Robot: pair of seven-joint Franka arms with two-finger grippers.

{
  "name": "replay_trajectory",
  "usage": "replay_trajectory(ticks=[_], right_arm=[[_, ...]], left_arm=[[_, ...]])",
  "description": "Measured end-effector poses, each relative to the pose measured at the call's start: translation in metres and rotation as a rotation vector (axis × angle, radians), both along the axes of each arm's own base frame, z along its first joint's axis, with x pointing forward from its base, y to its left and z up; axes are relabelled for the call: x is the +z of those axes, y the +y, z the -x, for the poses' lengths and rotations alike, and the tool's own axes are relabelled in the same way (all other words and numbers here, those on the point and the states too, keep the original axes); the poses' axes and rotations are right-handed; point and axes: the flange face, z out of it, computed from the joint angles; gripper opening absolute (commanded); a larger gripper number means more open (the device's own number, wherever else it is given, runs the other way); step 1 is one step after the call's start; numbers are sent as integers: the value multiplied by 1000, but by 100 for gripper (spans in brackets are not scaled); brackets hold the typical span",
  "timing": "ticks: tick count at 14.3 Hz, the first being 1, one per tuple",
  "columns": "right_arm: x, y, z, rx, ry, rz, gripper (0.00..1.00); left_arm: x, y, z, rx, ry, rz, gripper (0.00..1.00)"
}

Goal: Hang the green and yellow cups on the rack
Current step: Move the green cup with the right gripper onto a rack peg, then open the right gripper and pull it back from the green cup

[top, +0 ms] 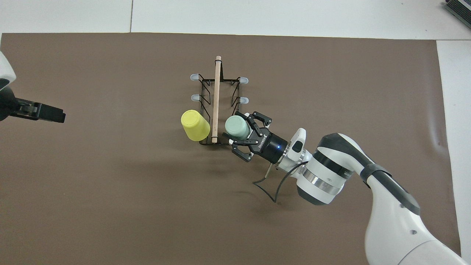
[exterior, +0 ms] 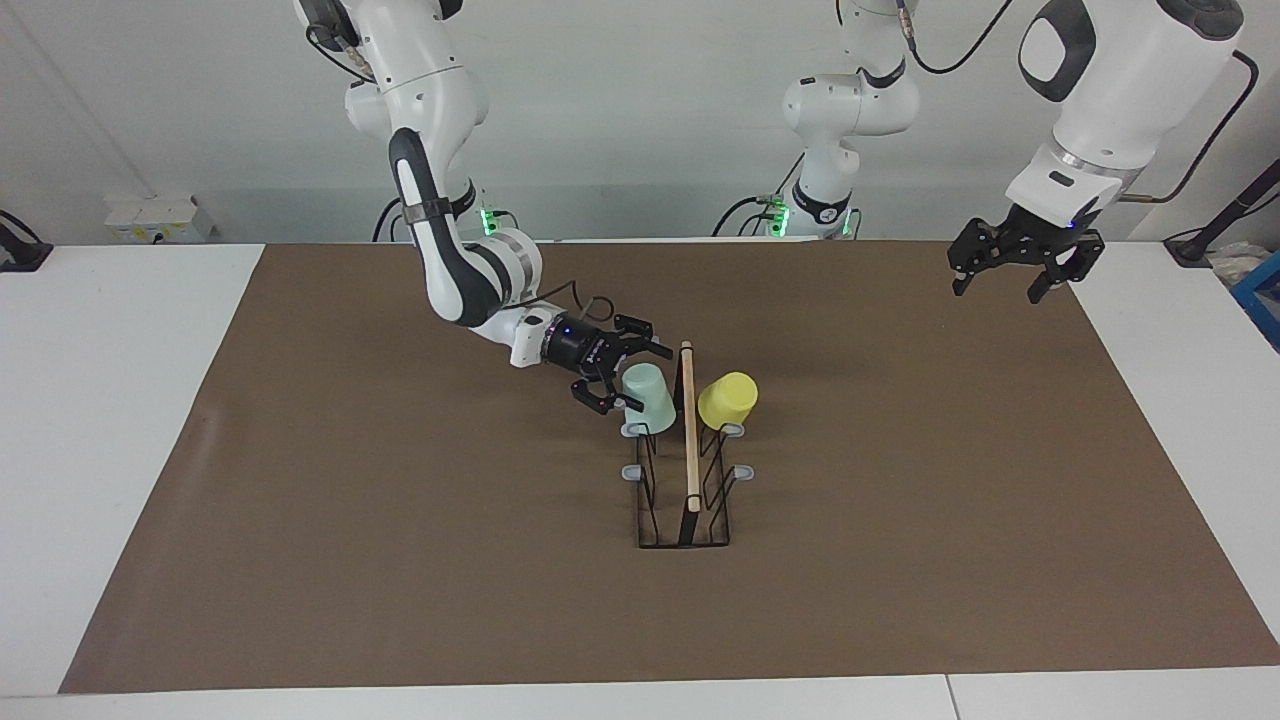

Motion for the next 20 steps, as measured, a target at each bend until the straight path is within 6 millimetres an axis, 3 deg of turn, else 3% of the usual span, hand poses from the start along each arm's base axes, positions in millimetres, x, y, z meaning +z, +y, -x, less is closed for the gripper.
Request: replay_trajectory(ticks=[4, 8, 10, 15, 17, 20], right_arm=[[31, -5, -5, -37, 43, 45, 100], [113, -4, -3, -50, 54, 156, 100], [140, -12, -11, -6, 8, 226, 100], [195, -85, -54, 119, -52, 443, 100], [219, -111, -58, 195, -9, 497, 100], [235, -148, -51, 306, 90, 585, 100]], left_arm=[[-1, 0, 1, 0, 9, 0, 100], [-1, 4, 2, 7, 13, 0, 100], [0, 4, 2, 8, 12, 0, 100], [1, 0, 3, 0, 11, 0, 100], [1, -1, 3, -2, 11, 0, 100], [1, -1, 3, -2, 14, 0, 100]])
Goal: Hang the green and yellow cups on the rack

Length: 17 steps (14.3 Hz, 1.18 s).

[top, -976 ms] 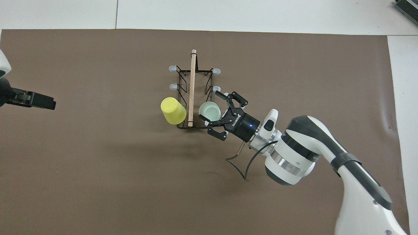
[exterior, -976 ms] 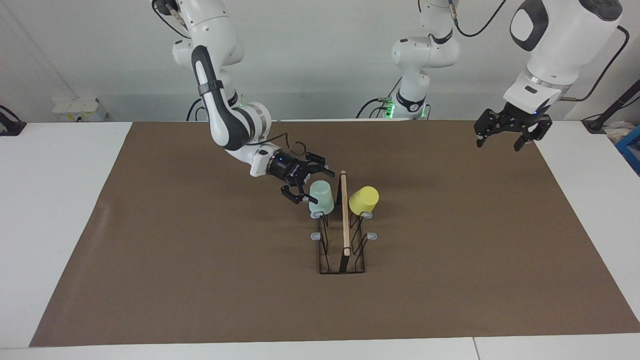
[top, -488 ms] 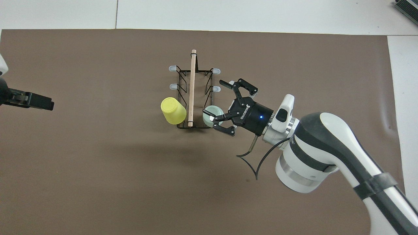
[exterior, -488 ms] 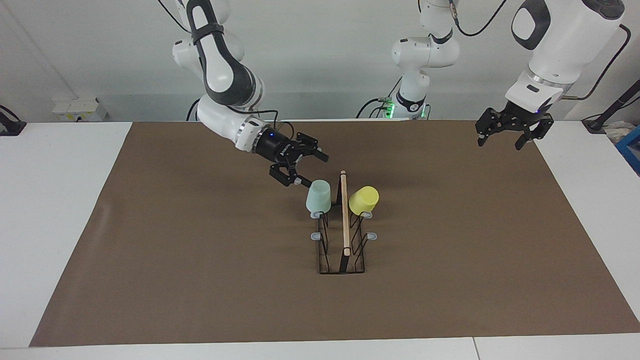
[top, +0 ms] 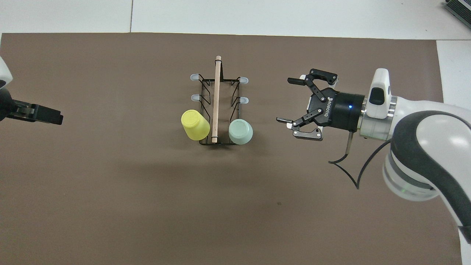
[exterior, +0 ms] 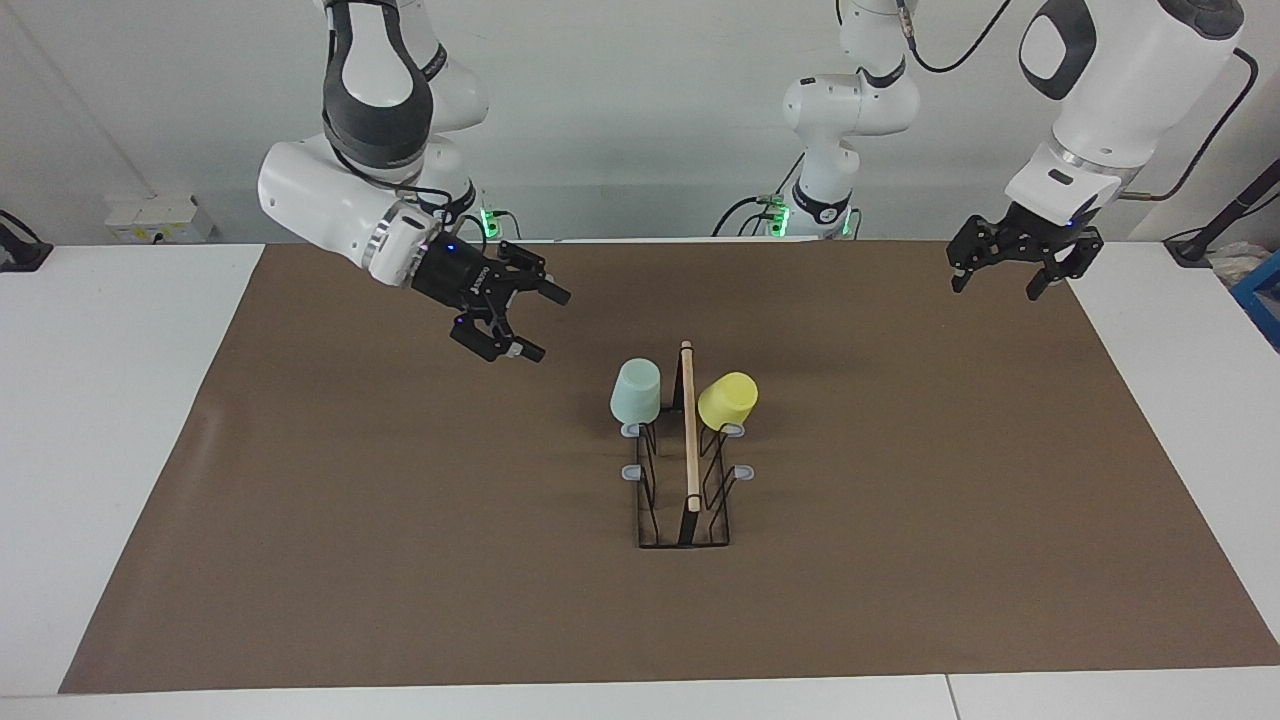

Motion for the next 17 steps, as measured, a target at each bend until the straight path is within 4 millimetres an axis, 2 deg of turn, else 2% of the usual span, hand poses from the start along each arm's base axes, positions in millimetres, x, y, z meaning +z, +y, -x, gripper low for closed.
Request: replay_trajectory(ticks=[2, 5, 7, 9, 11, 14, 17], right_arm=[[4, -26, 7, 53, 77, 96, 100], [8, -63, 14, 103, 172, 355, 100], [4, -75, 16, 103, 213, 539, 100], [-1, -78, 18, 76, 256, 689, 100], [-2, -82, 18, -49, 348, 732, 100], [-1, -94, 17, -290, 506, 705, 100], [-1, -97, 17, -541, 674, 662, 100]], left_arm=[[0, 1, 0, 2, 0, 0, 100], [0, 1, 0, 2, -1, 0, 100], [0, 1, 0, 3, -1, 0, 100], [0, 1, 0, 4, 0, 10, 100], [0, 1, 0, 6, 0, 17, 100], [0, 1, 0, 7, 0, 19, 100], [0, 1, 0, 7, 0, 19, 100]])
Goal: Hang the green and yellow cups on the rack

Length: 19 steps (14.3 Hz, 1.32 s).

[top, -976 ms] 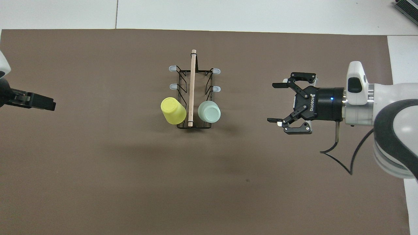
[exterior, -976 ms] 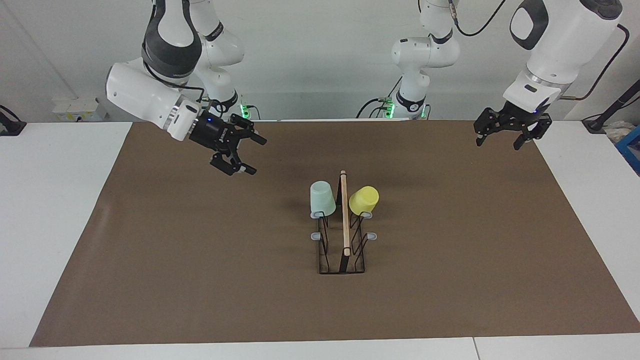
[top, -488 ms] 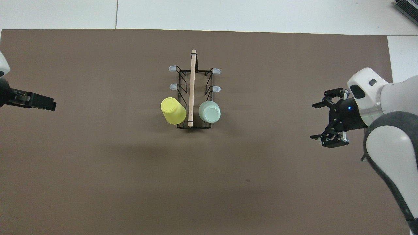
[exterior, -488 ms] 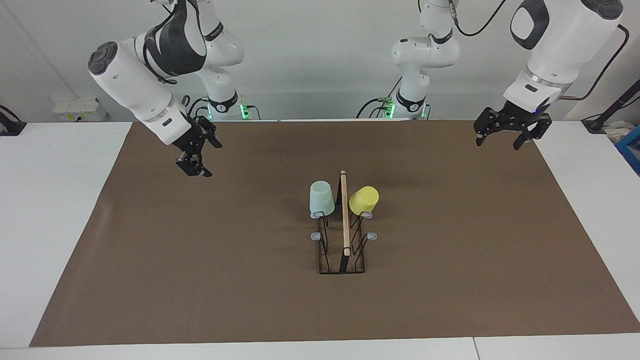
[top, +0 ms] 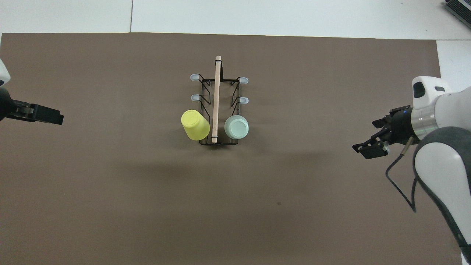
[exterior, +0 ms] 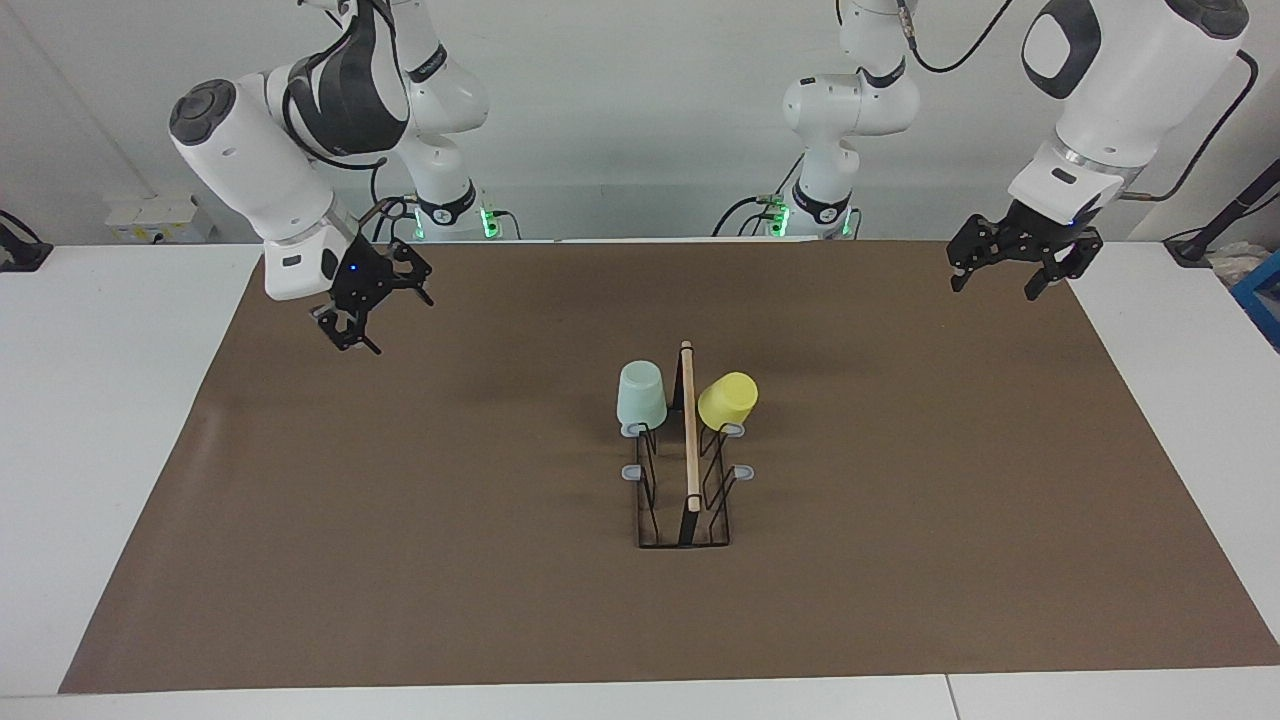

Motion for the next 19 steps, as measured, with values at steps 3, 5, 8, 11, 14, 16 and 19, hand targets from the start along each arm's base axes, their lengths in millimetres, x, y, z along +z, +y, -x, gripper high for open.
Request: replay_trajectory(ticks=[3, 5, 8, 11, 14, 16, 19], right_arm=[[-2, -3, 0, -259, 57, 68, 100], [-1, -3, 0, -355, 74, 115, 100], [8, -5, 7, -449, 166, 156, 100], [23, -2, 13, -562, 247, 191, 100], [43, 5, 12, -583, 237, 198, 100], [51, 4, 9, -590, 223, 193, 100], [47, 4, 3, -606, 226, 195, 100]], left_arm=[[0, 1, 0, 2, 0, 0, 100], [1, 2, 0, 4, -1, 0, 100], [1, 3, 0, 5, -2, 0, 100], [2, 4, 0, 5, -5, 0, 100], [3, 7, 1, 5, -6, 0, 100], [3, 15, 0, -1, -7, 0, 100], [3, 20, 0, -5, -8, -1, 100]])
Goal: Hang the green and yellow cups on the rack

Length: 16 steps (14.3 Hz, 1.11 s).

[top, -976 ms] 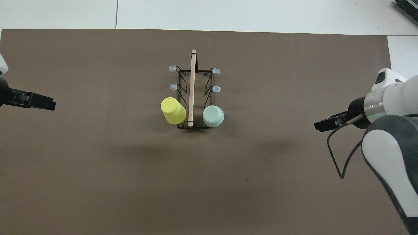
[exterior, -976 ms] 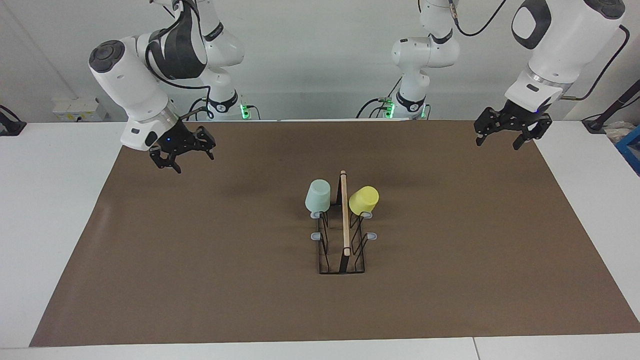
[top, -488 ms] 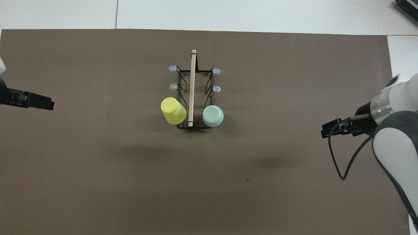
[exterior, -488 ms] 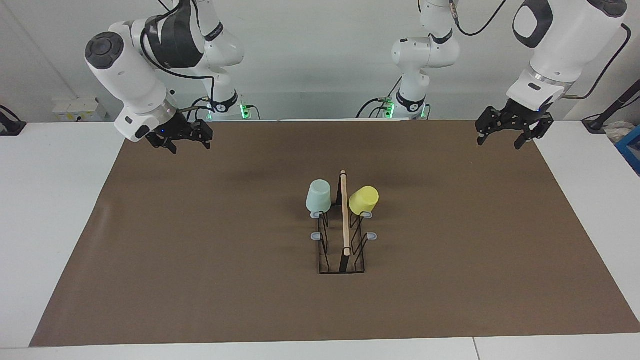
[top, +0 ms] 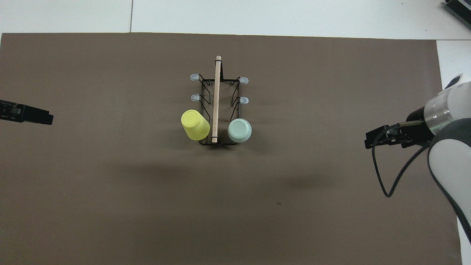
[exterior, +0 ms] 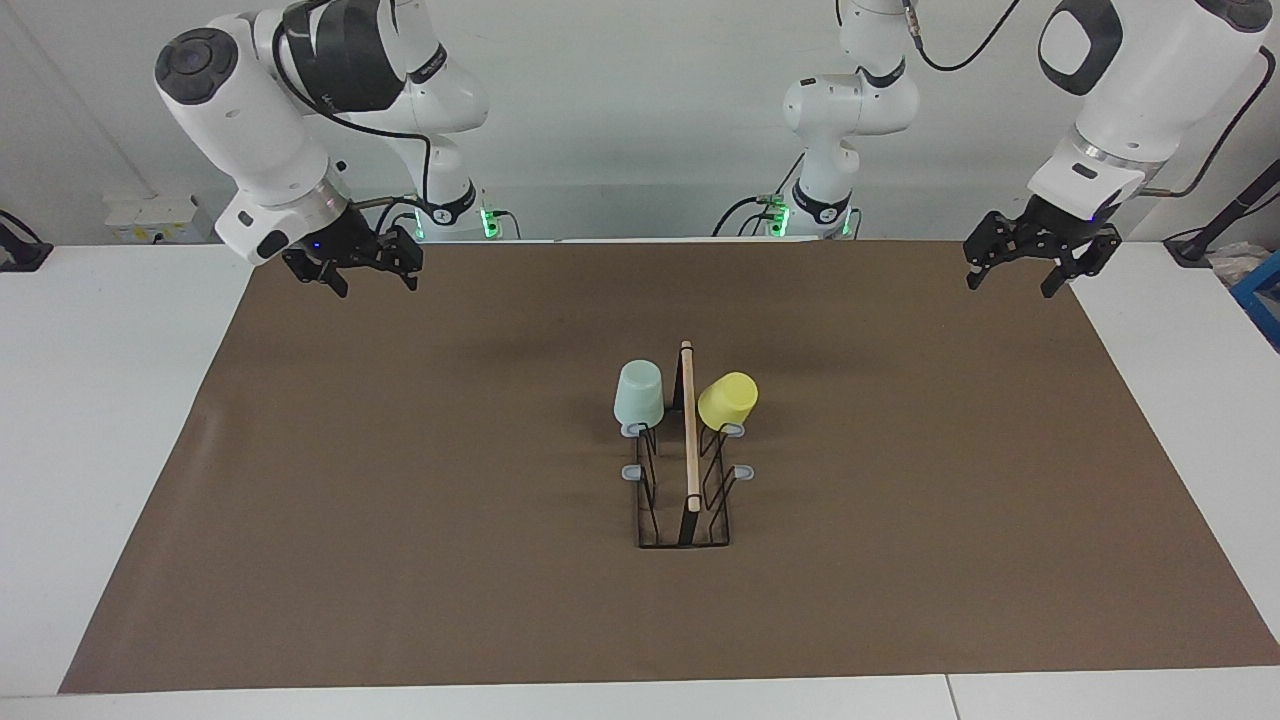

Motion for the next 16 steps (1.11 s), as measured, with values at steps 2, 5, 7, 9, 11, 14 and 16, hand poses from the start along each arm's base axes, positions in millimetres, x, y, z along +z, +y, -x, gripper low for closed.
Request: replay_trajectory(ticks=[2, 5, 7, 9, 11, 14, 16], right_arm=[[-5, 0, -3, -28, 11, 5, 100], [-7, 1, -6, -48, 2, 8, 100], [-8, 1, -6, -49, 0, 8, 100], [-8, 3, -7, -44, 1, 8, 100], [-8, 6, -7, -41, -1, 8, 100], [-6, 6, -7, -41, -6, 8, 100], [-6, 6, -8, -41, -9, 8, 100]], left_arm=[[0, 0, 0, -1, 0, 0, 100], [0, -1, 0, -1, 0, 0, 100], [0, -1, 0, -1, 0, 0, 100], [0, -1, 0, -2, 0, 0, 100], [0, -3, 0, -6, 0, 0, 100], [0, -4, 0, -8, 0, 0, 100], [0, -5, 0, -8, 0, 0, 100]])
